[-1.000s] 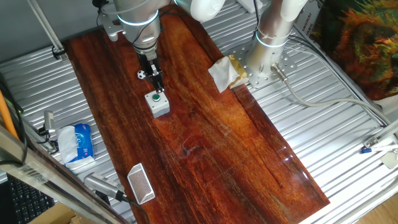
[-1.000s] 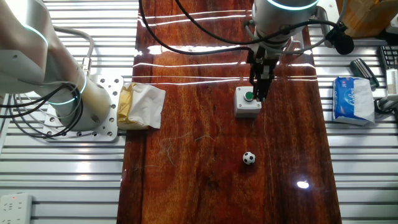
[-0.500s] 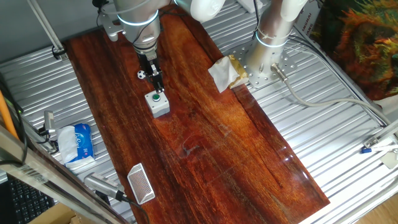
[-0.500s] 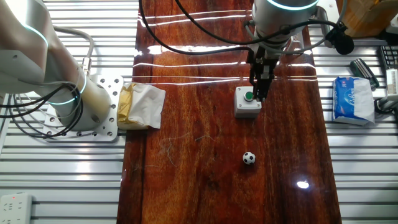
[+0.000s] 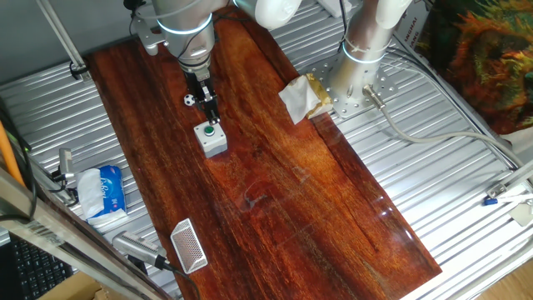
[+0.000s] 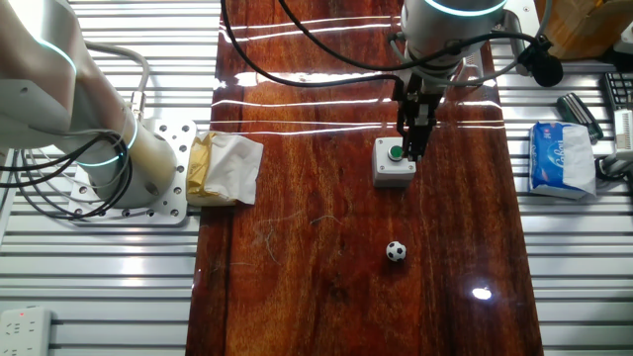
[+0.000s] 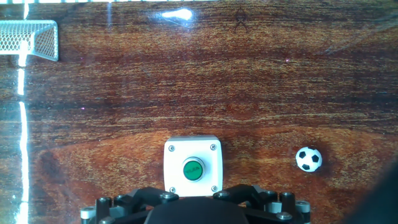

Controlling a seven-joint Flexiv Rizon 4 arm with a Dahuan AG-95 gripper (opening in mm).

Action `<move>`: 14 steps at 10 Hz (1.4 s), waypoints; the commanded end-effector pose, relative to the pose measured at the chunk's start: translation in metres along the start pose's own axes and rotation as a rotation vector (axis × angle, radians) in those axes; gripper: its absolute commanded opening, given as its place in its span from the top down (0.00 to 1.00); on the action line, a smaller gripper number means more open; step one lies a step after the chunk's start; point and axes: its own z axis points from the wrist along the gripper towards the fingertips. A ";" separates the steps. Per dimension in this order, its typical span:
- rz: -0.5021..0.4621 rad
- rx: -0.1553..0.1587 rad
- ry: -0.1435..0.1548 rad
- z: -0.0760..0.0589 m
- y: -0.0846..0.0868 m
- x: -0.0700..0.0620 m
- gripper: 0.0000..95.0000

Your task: Push the soccer ball into the goal

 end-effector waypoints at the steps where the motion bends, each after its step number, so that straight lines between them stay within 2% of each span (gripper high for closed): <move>1: 0.009 -0.004 -0.024 0.000 0.000 0.000 1.00; 2: 0.010 -0.051 -0.018 0.000 0.000 0.000 1.00; 3: 0.014 -0.349 -0.016 0.000 0.000 0.000 1.00; 4: 0.023 -0.700 -0.011 0.000 0.000 0.000 1.00; 5: 0.045 -1.071 0.005 0.000 0.000 0.000 1.00; 6: 0.079 -1.229 0.033 0.000 0.000 0.000 1.00; 7: 0.093 -1.178 0.042 0.000 0.000 0.000 1.00; 8: 0.092 -1.092 0.036 0.000 0.000 0.000 1.00; 9: 0.092 -1.037 0.033 0.000 0.000 0.000 1.00; 10: 0.076 -1.026 0.026 0.000 0.000 0.000 1.00; 11: 0.065 -1.020 0.004 0.000 0.001 0.002 1.00; 12: 0.116 -1.026 0.009 0.000 0.001 0.010 1.00; 13: 0.053 -1.079 -0.016 0.002 0.001 0.016 1.00; 14: -0.002 -1.076 -0.041 0.003 0.001 0.016 1.00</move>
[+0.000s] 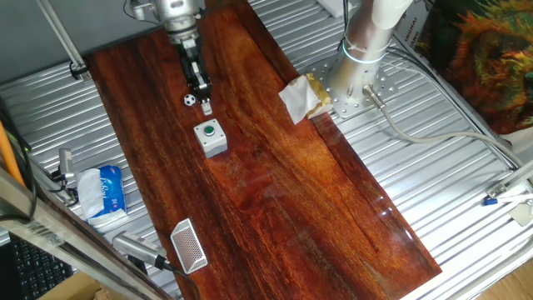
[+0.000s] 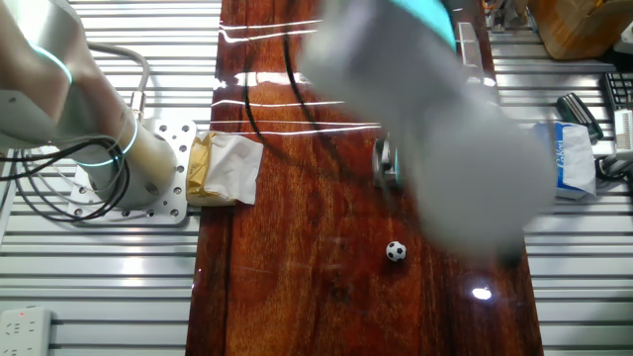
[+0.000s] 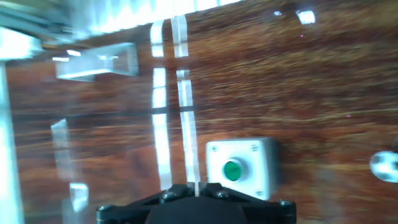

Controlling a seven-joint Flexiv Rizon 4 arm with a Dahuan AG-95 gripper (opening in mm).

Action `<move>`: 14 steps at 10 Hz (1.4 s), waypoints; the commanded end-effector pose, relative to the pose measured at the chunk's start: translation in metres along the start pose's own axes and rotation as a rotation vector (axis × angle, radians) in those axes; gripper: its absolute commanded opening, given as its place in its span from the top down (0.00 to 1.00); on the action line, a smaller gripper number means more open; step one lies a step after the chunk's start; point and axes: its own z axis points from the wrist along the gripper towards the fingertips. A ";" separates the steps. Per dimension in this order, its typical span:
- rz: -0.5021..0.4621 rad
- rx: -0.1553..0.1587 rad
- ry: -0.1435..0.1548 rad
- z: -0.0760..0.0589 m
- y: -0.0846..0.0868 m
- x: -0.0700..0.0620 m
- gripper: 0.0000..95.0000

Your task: Push the soccer ball into the goal

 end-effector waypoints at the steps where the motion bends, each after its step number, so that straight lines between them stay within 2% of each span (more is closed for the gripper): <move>1: -0.081 -0.334 0.008 0.003 -0.001 0.010 1.00; 2: -0.024 -0.187 -0.019 0.003 0.000 0.010 1.00; 3: -0.059 0.082 0.001 0.003 0.000 0.010 1.00; 4: -0.096 0.269 0.040 0.003 0.000 0.010 1.00; 5: -0.082 0.307 0.049 0.003 0.000 0.010 1.00; 6: -0.128 0.441 0.059 0.003 0.000 0.010 1.00; 7: -0.156 0.514 0.065 0.002 0.001 0.010 1.00; 8: -0.164 0.555 0.067 0.002 0.001 0.010 1.00; 9: -0.171 0.581 0.068 0.002 0.001 0.010 1.00; 13: -0.161 0.598 0.071 -0.001 0.006 0.009 1.00; 14: -0.163 0.610 0.072 -0.002 0.007 0.009 1.00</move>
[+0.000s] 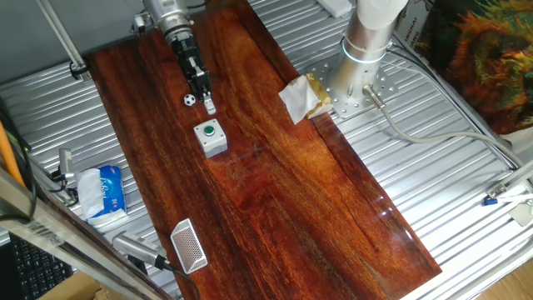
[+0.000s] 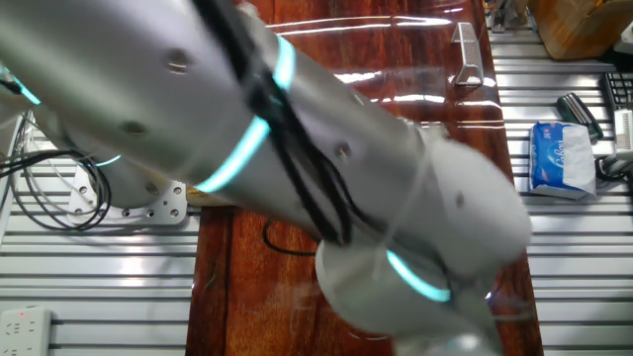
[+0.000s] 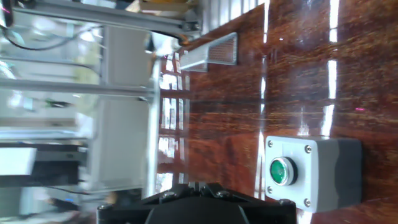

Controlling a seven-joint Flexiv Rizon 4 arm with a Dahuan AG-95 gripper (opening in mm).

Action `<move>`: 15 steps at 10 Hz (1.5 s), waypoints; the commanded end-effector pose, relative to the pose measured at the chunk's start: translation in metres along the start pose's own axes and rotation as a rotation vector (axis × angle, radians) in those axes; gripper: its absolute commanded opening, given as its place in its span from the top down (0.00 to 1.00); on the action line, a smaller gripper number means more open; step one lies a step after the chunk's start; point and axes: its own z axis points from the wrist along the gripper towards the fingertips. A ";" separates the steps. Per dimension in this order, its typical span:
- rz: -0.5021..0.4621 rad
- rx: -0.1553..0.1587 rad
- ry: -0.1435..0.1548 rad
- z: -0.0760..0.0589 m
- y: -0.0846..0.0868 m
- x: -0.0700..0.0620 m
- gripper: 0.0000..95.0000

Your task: Push the soccer ball into the goal

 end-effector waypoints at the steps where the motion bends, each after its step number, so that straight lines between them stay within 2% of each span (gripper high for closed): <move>1: -0.060 0.958 0.111 -0.003 0.005 0.002 1.00; 3: -0.088 1.052 0.132 -0.003 0.006 0.002 1.00; 4: -0.107 1.089 0.143 -0.003 0.007 0.002 1.00; 7: -0.130 1.155 0.169 -0.007 0.009 0.003 1.00; 9: -0.133 1.153 0.184 -0.020 0.012 0.003 1.00; 10: -0.141 1.150 0.211 -0.035 0.014 -0.001 1.00; 13: -0.147 1.149 0.212 -0.074 0.016 -0.003 1.00; 15: -0.163 1.149 0.221 -0.092 0.007 -0.007 1.00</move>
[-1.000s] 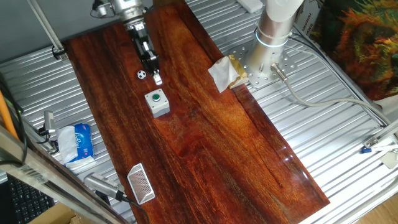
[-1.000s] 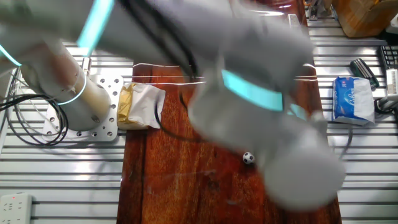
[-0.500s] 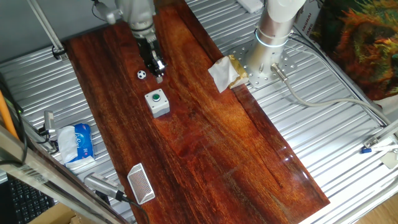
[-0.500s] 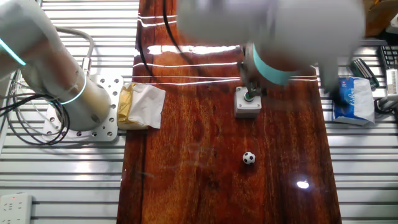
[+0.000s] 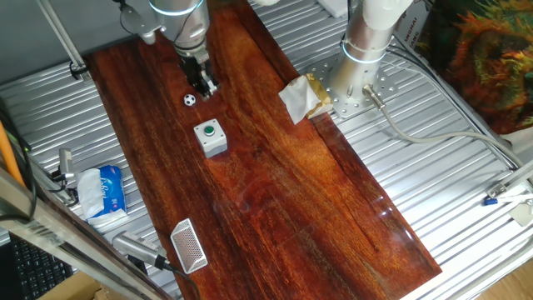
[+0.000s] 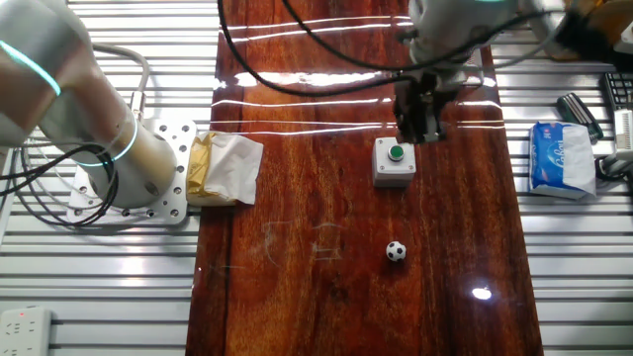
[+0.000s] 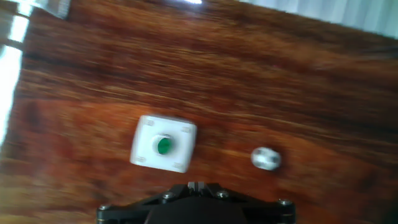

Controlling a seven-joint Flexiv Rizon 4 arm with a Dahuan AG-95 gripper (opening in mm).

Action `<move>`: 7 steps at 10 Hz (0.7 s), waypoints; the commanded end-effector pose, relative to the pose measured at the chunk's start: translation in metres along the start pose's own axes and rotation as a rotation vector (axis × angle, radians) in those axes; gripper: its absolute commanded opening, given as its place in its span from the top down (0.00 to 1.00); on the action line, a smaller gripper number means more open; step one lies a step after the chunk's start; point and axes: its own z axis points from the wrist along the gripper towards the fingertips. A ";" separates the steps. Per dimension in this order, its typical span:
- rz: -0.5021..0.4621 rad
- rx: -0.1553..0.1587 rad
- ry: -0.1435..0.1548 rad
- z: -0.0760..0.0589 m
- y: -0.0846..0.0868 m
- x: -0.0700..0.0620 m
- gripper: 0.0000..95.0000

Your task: Push the soccer ball into the goal

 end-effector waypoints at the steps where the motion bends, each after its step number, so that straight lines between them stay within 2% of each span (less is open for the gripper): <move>1: -0.028 0.026 0.004 -0.001 -0.039 0.003 1.00; 3: -0.045 0.025 0.003 0.009 -0.051 0.007 1.00; 7: -0.059 0.016 0.000 0.030 -0.061 0.007 1.00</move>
